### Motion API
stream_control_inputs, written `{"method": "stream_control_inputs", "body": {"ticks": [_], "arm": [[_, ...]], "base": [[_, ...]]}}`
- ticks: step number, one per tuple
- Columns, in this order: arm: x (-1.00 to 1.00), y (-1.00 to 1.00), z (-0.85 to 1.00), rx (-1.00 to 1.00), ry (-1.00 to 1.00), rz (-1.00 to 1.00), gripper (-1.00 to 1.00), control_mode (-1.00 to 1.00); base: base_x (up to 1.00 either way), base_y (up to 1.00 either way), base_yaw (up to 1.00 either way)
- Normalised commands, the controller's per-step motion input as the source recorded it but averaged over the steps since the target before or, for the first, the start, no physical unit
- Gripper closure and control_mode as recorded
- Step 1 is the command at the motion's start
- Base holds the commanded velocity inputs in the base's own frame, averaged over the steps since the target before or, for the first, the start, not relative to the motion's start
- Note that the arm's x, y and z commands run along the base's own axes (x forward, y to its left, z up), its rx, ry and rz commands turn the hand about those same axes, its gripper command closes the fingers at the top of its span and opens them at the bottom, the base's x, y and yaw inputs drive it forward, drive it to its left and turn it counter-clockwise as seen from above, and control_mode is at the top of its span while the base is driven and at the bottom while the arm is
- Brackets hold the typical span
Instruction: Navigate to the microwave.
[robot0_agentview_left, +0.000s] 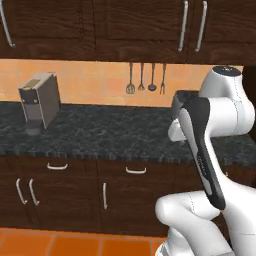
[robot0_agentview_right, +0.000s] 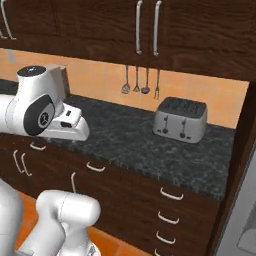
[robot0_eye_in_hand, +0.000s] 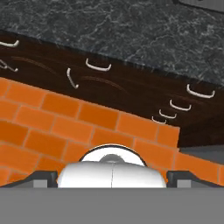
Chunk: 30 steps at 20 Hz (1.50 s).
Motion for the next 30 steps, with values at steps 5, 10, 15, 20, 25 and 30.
{"method": "stream_control_inputs", "body": {"ticks": [5,10,15,20,25,30], "arm": [[0.00,0.00,0.00,0.00,0.00,0.00,-1.00,1.00],[0.00,0.00,0.00,0.00,0.00,0.00,-1.00,1.00],[0.00,0.00,0.00,0.00,0.00,0.00,-1.00,1.00],[0.00,0.00,0.00,0.00,0.00,0.00,-1.00,1.00],[0.00,0.00,0.00,0.00,0.00,0.00,-1.00,1.00],[0.00,0.00,0.00,0.00,0.00,0.00,-1.00,1.00]], "base": [[-0.13,0.03,1.00],[-0.14,0.00,1.00],[-0.17,0.00,1.00],[-0.17,0.00,1.00],[-0.18,0.00,1.00],[-0.16,0.00,1.00]]}}
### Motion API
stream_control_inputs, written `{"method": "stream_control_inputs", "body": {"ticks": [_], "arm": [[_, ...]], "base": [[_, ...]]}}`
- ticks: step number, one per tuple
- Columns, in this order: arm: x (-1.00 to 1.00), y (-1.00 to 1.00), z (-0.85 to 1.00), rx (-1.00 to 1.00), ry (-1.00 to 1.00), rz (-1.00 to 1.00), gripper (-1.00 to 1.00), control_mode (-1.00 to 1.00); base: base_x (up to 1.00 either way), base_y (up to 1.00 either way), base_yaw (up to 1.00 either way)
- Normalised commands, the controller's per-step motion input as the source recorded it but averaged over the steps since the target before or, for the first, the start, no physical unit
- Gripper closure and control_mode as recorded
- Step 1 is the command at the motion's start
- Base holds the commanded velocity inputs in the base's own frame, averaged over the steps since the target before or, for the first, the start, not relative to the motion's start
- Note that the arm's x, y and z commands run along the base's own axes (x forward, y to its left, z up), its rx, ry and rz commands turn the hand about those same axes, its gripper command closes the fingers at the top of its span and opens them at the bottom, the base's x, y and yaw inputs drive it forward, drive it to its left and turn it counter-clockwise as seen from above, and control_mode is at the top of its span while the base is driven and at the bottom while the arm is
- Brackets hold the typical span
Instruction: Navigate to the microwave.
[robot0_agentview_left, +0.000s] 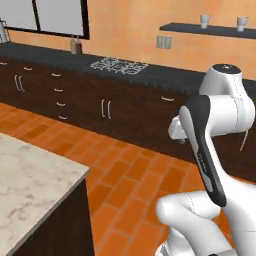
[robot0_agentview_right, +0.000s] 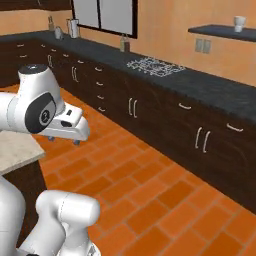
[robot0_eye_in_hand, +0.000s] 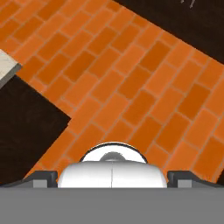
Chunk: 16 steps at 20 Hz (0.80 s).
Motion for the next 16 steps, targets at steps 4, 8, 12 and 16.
{"method": "stream_control_inputs", "body": {"ticks": [4,8,12,16], "arm": [[0.00,0.00,0.00,0.00,0.00,0.00,-1.00,1.00],[0.00,0.00,0.00,0.00,0.00,0.00,-1.00,1.00],[0.00,0.00,0.00,0.00,0.00,0.00,-1.00,1.00],[0.00,0.00,0.00,0.00,0.00,0.00,-1.00,1.00]], "base": [[-0.15,0.00,1.00],[-0.09,0.00,1.00],[-0.01,0.00,1.00],[0.01,0.00,0.67]]}}
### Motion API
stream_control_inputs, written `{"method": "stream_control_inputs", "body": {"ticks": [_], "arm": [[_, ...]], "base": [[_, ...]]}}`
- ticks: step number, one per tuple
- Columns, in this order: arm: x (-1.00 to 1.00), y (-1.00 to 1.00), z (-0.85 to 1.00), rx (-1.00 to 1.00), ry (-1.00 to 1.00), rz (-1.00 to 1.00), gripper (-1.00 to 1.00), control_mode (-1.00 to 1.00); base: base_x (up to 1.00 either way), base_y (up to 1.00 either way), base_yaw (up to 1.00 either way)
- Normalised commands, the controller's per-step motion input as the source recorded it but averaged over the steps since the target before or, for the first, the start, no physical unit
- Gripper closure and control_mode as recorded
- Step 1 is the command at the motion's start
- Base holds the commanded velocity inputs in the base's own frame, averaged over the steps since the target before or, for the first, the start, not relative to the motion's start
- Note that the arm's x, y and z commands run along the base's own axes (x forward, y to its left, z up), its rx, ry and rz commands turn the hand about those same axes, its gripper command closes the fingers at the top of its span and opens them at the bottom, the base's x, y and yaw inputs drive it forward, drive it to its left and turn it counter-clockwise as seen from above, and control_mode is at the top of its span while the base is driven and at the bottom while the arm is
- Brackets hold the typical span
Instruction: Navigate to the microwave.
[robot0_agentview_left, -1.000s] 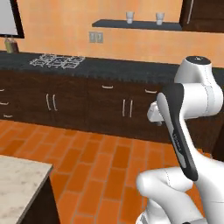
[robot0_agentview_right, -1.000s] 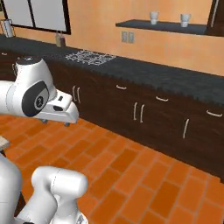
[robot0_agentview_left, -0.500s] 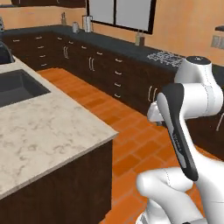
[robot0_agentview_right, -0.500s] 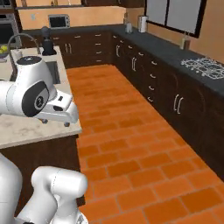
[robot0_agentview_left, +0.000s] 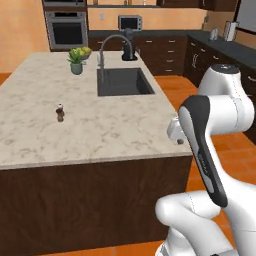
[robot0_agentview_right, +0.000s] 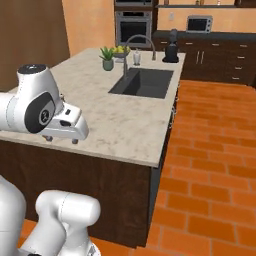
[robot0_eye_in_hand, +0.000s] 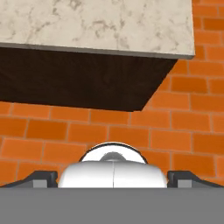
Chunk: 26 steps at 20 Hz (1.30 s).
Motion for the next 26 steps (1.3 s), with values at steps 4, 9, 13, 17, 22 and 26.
{"method": "stream_control_inputs", "body": {"ticks": [4,9,13,17,22,26], "arm": [[0.00,0.00,0.00,0.00,0.00,0.00,-1.00,1.00],[0.00,0.00,0.00,0.00,0.00,0.00,-1.00,1.00],[0.00,0.00,0.00,0.00,0.00,0.00,-1.00,1.00],[0.00,0.00,0.00,0.00,0.00,0.00,-1.00,1.00],[0.00,0.00,0.00,0.00,0.00,0.00,-1.00,1.00],[0.00,0.00,0.00,0.00,0.00,0.00,-1.00,1.00]], "base": [[0.00,-0.01,0.15],[0.00,0.46,0.02],[0.01,1.00,0.00],[0.00,1.00,0.00],[0.04,1.00,0.00],[0.09,1.00,0.00]]}}
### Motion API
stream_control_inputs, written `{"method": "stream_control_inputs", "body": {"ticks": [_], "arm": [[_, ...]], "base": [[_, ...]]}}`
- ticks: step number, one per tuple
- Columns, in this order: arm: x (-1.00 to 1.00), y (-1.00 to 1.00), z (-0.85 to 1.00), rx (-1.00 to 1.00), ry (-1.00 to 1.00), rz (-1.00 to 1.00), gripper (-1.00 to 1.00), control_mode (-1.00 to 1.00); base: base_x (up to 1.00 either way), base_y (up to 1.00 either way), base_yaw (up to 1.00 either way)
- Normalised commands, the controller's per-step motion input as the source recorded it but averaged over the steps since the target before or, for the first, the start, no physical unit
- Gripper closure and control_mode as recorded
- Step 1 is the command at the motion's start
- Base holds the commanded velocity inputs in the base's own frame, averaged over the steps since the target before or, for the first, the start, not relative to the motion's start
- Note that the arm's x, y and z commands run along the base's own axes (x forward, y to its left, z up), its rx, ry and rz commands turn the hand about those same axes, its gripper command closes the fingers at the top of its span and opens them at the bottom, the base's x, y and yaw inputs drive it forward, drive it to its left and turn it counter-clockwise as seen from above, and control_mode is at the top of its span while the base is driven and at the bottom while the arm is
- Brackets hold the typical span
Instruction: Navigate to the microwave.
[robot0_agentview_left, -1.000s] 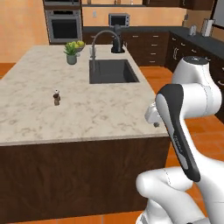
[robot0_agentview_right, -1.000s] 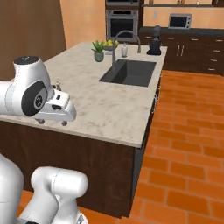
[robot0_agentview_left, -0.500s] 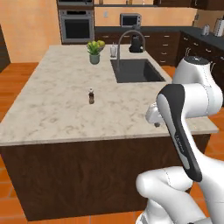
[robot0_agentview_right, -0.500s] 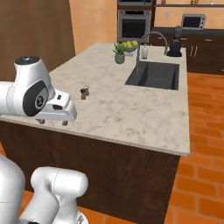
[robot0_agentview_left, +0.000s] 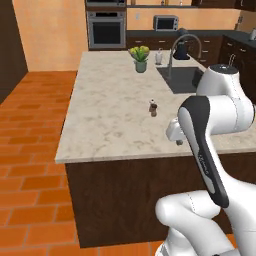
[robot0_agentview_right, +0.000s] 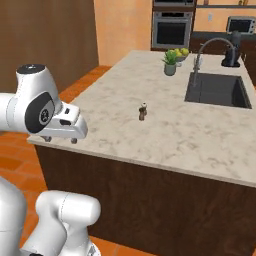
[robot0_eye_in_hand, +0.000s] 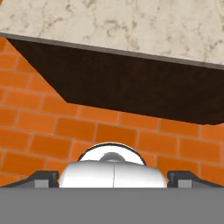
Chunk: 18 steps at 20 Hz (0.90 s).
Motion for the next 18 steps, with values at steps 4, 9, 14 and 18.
{"method": "stream_control_inputs", "body": {"ticks": [4,9,14,18], "arm": [[0.00,0.00,0.00,0.00,0.00,0.00,-1.00,1.00],[0.00,0.00,0.00,0.00,0.00,0.00,-1.00,1.00],[0.00,0.00,0.00,0.00,0.00,0.00,-1.00,1.00],[0.00,0.00,0.00,0.00,0.00,0.00,-1.00,1.00]], "base": [[0.22,1.00,0.00],[0.50,1.00,-0.05],[0.75,1.00,-0.12],[0.87,1.00,-0.14]]}}
